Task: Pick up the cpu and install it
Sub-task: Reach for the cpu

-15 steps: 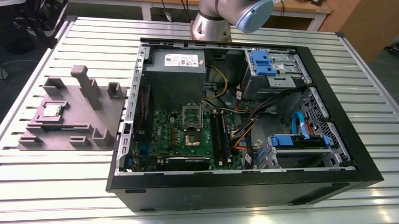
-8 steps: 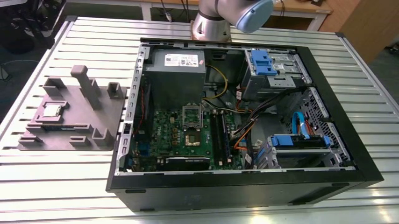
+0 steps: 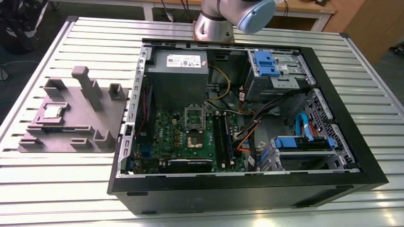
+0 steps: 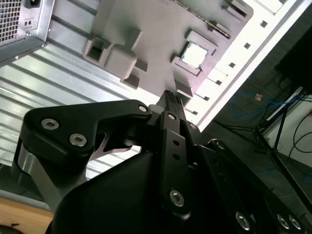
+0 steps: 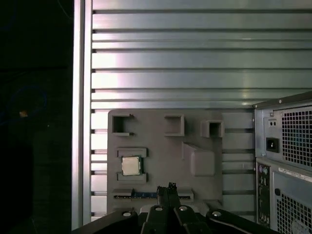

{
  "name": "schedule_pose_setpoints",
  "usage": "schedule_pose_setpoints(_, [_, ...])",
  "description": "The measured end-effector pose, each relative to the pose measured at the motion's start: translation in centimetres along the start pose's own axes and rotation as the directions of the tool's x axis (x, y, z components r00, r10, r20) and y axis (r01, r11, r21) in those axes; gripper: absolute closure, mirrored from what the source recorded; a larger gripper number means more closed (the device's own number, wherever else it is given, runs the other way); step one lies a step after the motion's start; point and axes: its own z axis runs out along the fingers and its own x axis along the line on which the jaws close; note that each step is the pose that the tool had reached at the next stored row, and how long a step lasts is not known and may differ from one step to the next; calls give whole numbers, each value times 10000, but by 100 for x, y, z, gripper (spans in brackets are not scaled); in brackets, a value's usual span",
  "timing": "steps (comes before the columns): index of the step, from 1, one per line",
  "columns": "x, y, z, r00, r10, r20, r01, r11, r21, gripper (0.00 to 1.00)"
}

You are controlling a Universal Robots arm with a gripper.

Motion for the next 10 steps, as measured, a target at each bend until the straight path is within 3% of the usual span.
schedule_pose_setpoints(6, [115,-14,24,9999,-153,-11,153,9999,-1,90])
schedule_pose_setpoints(10, [282,-19,37,9999,-169,-12,169,9999,1,90])
